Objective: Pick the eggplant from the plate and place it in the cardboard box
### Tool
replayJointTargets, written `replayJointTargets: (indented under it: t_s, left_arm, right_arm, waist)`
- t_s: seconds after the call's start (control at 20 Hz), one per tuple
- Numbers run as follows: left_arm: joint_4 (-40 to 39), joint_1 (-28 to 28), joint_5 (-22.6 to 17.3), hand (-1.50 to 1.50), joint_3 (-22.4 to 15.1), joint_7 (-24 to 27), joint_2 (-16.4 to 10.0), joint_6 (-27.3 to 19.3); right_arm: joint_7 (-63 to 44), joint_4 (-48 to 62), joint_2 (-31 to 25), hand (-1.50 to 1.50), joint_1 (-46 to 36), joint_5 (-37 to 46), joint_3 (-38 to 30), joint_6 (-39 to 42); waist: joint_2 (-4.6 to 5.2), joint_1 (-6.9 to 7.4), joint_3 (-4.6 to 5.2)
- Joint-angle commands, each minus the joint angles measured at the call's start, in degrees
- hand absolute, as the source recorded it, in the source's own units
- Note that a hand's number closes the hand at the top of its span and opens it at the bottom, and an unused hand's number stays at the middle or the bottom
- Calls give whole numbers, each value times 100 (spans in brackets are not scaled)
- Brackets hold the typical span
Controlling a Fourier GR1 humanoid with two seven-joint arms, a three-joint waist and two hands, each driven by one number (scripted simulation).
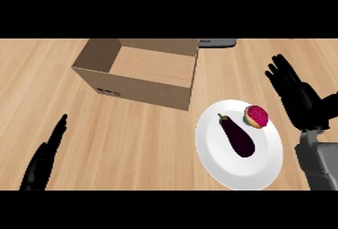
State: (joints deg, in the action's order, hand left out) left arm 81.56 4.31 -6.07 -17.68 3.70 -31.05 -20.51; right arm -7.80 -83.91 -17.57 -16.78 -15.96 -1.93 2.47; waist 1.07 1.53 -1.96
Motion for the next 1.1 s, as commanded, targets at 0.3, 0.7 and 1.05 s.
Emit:
replayJointTargets:
  t_s: [0.3, 0.7, 1.05]
  left_arm:
    - [251, -446, -77, 0, 107, -198, 158, 20]
    - [397, -795, -41, 0, 439, -814, 468, 154]
    - [354, -803, 15, 0, 295, -831, 483, 83]
  right_arm:
    - [400, 279, -1055, -150, -1270, 2207, 1304, 471]
    - [2025, 1601, 314, -150, -958, 1879, 723, -200]
    - [1473, 1850, -868, -150, -1594, 3461, 1853, 414]
  waist:
    - [-146, 16, 402]
    - [-104, -136, 195]
    - [-103, -104, 202]
